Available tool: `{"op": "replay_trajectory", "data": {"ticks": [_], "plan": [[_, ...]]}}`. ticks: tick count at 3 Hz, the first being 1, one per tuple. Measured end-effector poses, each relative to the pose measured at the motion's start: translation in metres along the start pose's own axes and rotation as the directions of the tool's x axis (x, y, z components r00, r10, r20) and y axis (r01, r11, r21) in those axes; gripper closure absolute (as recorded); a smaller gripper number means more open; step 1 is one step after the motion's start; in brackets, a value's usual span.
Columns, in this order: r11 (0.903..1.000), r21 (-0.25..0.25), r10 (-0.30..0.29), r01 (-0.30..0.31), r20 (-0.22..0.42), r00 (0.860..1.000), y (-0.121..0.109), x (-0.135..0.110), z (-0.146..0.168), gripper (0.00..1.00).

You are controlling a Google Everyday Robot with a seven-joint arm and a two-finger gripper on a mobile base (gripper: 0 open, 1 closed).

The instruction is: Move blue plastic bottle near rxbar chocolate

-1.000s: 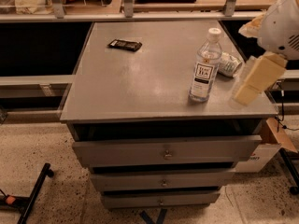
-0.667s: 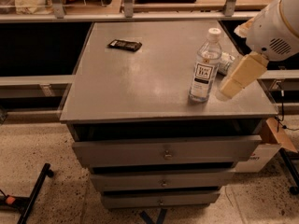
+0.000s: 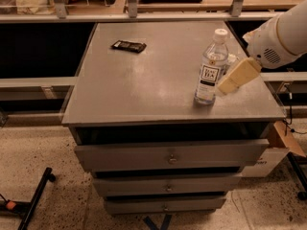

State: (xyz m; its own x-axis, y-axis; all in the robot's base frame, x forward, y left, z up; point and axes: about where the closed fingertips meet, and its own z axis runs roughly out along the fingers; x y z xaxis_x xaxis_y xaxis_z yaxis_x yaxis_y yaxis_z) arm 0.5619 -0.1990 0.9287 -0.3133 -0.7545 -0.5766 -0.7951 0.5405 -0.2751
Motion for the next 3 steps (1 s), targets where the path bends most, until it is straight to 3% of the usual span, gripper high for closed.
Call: {"op": "replay_trajectory", "data": {"ticks": [1,3], "plan": [[0.9980,-0.030,0.058,-0.056,0.084,0.995,-0.009,-0.003,0.017,0.18],[0.9886,-0.125,0.113,-0.084,0.247,0.962,-0.010,-0.020,0.020,0.64]]}}
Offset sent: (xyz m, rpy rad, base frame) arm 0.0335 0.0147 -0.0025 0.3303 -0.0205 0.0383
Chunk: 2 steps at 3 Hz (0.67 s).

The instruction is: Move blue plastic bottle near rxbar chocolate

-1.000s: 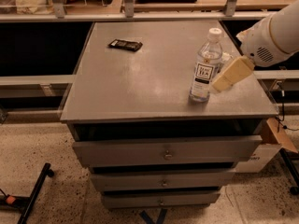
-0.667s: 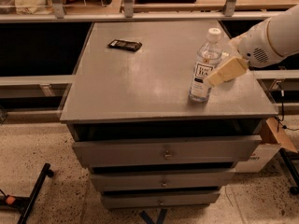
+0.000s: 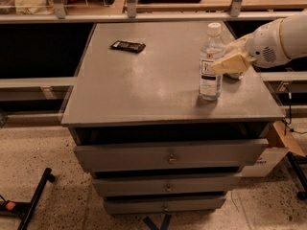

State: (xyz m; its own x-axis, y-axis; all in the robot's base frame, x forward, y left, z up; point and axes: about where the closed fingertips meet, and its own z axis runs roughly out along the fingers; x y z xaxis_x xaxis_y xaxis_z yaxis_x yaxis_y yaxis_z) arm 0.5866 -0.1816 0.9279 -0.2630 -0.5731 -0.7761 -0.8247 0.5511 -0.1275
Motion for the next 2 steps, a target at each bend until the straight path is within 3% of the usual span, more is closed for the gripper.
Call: {"op": "replay_trajectory", "data": {"ticks": [1,2], "plan": [[0.9985,-0.050,0.024,-0.020,0.071,0.997,0.0049,-0.0030,-0.0040,0.87],[0.9982,-0.056,0.026,-0.021,0.076,0.997,0.0064,-0.0047,-0.0028,1.00]]}}
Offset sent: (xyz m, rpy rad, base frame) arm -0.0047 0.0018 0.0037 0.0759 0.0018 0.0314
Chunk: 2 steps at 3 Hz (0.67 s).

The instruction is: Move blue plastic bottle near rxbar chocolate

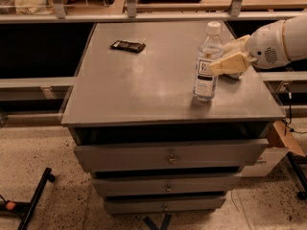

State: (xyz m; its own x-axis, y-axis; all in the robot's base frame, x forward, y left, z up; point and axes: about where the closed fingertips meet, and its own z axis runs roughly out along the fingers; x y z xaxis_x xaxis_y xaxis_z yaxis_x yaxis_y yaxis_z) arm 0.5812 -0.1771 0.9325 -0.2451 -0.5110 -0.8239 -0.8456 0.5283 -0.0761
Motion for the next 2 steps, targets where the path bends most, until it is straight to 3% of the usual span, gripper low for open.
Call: {"op": "replay_trajectory", "data": {"ticks": [1,2], "plan": [[1.0000,0.000,0.000,0.000,0.000,1.000,0.000,0.000,0.000,1.00],[0.9998,-0.006,-0.019,0.019,0.035,0.999,-0.017,-0.008,0.018,1.00]]}}
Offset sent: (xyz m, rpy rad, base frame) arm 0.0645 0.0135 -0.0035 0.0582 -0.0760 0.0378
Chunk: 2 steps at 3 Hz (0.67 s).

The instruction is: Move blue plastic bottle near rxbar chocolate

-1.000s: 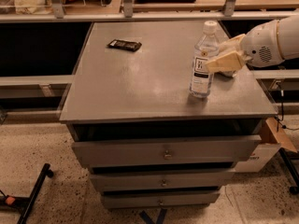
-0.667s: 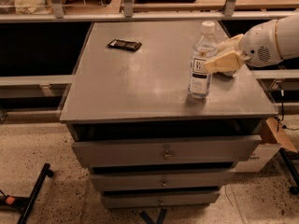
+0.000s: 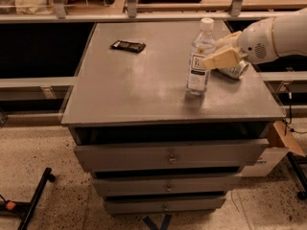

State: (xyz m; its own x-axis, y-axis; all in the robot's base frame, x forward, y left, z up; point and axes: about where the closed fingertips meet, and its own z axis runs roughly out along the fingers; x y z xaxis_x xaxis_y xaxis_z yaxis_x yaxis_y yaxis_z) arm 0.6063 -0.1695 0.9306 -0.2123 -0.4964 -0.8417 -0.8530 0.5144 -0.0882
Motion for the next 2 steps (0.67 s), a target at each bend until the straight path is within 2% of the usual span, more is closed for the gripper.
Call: {"op": "replay_trajectory", "data": {"ticks": [2], "plan": [[0.9966,0.048,-0.071,0.067,0.084,0.994,-0.069,-0.031,0.042,1.00]]}}
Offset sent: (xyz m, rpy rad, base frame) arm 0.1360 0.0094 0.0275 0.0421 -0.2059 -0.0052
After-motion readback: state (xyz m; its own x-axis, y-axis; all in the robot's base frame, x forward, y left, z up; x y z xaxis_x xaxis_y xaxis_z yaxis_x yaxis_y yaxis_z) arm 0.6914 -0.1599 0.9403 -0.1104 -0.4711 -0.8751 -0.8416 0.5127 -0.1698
